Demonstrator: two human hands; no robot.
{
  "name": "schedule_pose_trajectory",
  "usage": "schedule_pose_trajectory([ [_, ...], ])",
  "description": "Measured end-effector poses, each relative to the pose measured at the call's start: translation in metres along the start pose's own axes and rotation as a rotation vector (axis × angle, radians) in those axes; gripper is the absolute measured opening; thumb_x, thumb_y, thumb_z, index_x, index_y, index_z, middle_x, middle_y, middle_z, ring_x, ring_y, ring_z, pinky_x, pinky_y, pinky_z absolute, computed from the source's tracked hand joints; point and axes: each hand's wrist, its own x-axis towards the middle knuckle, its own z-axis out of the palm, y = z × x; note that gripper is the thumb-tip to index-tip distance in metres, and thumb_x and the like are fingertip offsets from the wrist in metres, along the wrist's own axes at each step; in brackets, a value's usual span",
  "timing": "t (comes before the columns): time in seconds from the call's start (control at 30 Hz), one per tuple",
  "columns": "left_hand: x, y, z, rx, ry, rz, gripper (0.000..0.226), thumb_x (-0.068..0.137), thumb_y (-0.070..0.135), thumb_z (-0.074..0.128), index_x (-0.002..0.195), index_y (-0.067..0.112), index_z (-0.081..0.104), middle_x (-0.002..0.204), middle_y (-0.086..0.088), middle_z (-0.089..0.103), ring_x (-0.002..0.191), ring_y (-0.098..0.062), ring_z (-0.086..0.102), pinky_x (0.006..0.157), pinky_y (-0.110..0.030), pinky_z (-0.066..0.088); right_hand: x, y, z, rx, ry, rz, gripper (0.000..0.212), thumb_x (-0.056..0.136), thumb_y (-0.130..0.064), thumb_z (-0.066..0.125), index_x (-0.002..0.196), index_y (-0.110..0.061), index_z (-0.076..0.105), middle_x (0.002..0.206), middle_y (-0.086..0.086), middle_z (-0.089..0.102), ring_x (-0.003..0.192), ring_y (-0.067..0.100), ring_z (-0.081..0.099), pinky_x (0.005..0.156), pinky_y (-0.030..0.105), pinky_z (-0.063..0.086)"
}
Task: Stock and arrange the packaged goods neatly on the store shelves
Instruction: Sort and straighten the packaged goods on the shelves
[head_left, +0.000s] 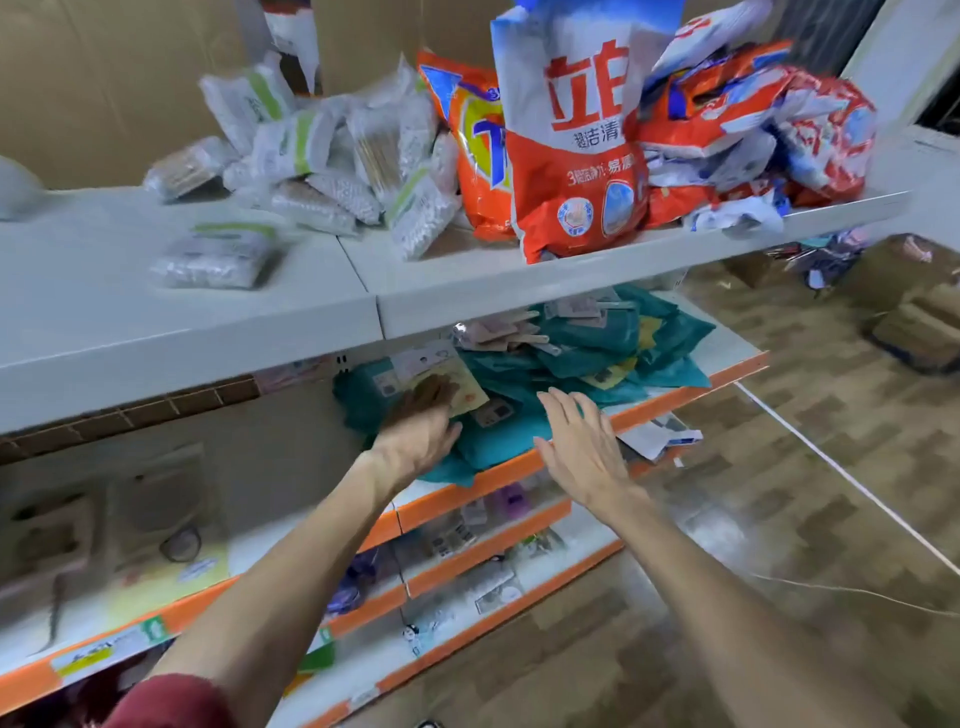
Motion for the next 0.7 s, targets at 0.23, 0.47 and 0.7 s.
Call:
schedule_pose_trajectory([
  [0.23,0.04,0.001,0.03,0.033,-0.064,-0.098,0.055,0.085,0.038,0.067,0.128,0.012,0.046,0.133,-0.01,0.051,0.118,-0.033,0.052,0.091,-0.042,0.049,0.038,0.022,0.025,0.041,-0.031,-0.019,0.058,0.095,-0.037,0.053,0.145,-0.013,0.035,0.146,0.004,0.041,0.136,0.026,0.032,0.108,0.042,0.034],
  [0.47,0.072,0.006,0.064,0.129,-0.054,-0.257,0.058,0.081,0.045,0.07,0.126,0.018,0.046,0.132,-0.007,0.05,0.117,-0.035,0.051,0.085,-0.047,0.052,0.06,0.035,0.06,0.119,0.018,-0.057,0.056,0.091,-0.032,0.06,0.137,-0.007,0.043,0.139,0.012,0.047,0.129,0.028,0.039,0.103,0.041,0.037],
  [0.7,0.075,0.017,0.071,-0.048,0.169,-0.364,0.031,0.103,0.026,0.036,0.128,0.011,0.044,0.13,-0.015,0.054,0.107,-0.039,0.056,0.076,-0.047,0.047,0.071,0.047,0.086,0.2,-0.007,-0.096,0.059,0.087,-0.025,0.063,0.139,-0.004,0.042,0.142,0.014,0.045,0.13,0.03,0.04,0.105,0.043,0.04],
])
